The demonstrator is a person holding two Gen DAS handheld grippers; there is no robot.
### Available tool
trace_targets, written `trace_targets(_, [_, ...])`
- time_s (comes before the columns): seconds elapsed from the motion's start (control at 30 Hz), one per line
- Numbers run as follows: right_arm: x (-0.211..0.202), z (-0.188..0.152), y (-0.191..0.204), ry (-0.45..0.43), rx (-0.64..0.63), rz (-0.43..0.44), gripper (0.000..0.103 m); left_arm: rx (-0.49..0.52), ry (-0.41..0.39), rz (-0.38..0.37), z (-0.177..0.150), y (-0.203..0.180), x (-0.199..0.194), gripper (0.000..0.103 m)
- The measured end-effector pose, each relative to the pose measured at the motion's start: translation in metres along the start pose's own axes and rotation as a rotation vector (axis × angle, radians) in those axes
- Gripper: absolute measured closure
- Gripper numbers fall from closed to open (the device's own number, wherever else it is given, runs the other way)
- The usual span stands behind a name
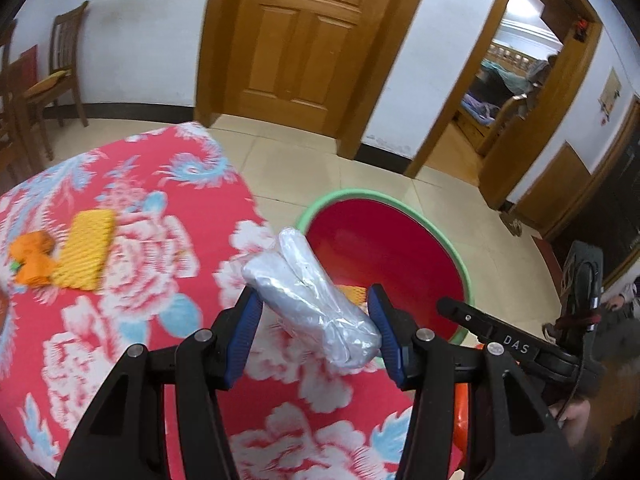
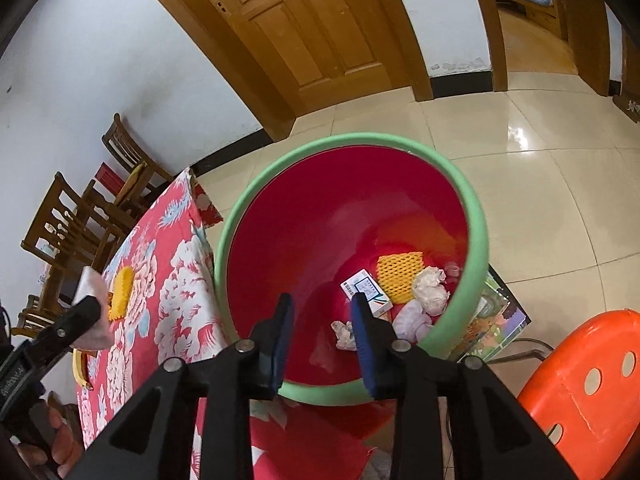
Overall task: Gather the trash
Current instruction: 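Carry the plastic bag and blue clip over the bin and release both, then return both tools to the table toward the orange box and foam net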
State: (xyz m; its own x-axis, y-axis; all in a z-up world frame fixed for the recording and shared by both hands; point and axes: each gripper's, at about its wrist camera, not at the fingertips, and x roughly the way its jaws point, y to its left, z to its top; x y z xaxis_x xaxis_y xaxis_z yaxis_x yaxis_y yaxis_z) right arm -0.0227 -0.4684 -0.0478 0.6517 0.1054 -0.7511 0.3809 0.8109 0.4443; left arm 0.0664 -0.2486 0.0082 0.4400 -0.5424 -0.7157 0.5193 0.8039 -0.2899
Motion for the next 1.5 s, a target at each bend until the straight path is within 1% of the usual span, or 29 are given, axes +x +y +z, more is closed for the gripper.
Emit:
trace_targets(0.2, [-0.015, 0.002, -0.011, -0.032, 0.023, 0.004, 0.063, 0.035, 0.039, -0.046, -0.001, -0.024, 0.026, 0.048])
trace_targets(0.33, [-0.024, 0.004, -0.016, -0.052, 0.038, 0.006, 0.062, 0.061, 0.052, -0.06, -0.002, -0.034, 0.04, 0.047])
trace_targets(0.47, [-0.028, 0.005, -0.019, -0.06, 0.044, 0.006, 0.059, 0.065, 0.067, -0.068, -0.002, -0.039, 0.049, 0.047])
trace_targets(0.6, [-0.027, 0.005, -0.021, -0.058, 0.05, 0.006, 0.058, 0.073, 0.076, -0.063, -0.003, -0.042, 0.05, 0.044])
trace_targets(0.67, [-0.027, 0.004, -0.021, -0.057, 0.05, 0.006, 0.058, 0.078, 0.07, -0.059, -0.002, -0.041, 0.048, 0.036])
trace_targets(0.7, [-0.027, 0.004, -0.021, -0.058, 0.05, 0.006, 0.058, 0.08, 0.065, -0.056, -0.002, -0.041, 0.047, 0.034])
trace_targets(0.87, [-0.029, 0.004, -0.02, -0.061, 0.047, 0.007, 0.056, 0.081, 0.056, -0.042, -0.001, -0.04, 0.038, 0.034])
trace_targets(1.0, [-0.03, 0.003, -0.014, -0.062, 0.037, 0.014, 0.052, 0.064, 0.038, -0.025, 0.001, -0.03, 0.028, 0.034])
trace_targets(1.2, [-0.032, -0.001, 0.004, -0.057, 0.008, 0.036, 0.046, 0.032, 0.005, 0.03, 0.002, -0.008, 0.006, 0.034])
trace_targets(1.5, [-0.025, -0.008, 0.04, -0.029, -0.035, 0.078, 0.044, -0.036, -0.067, 0.129, 0.002, 0.04, -0.036, 0.034])
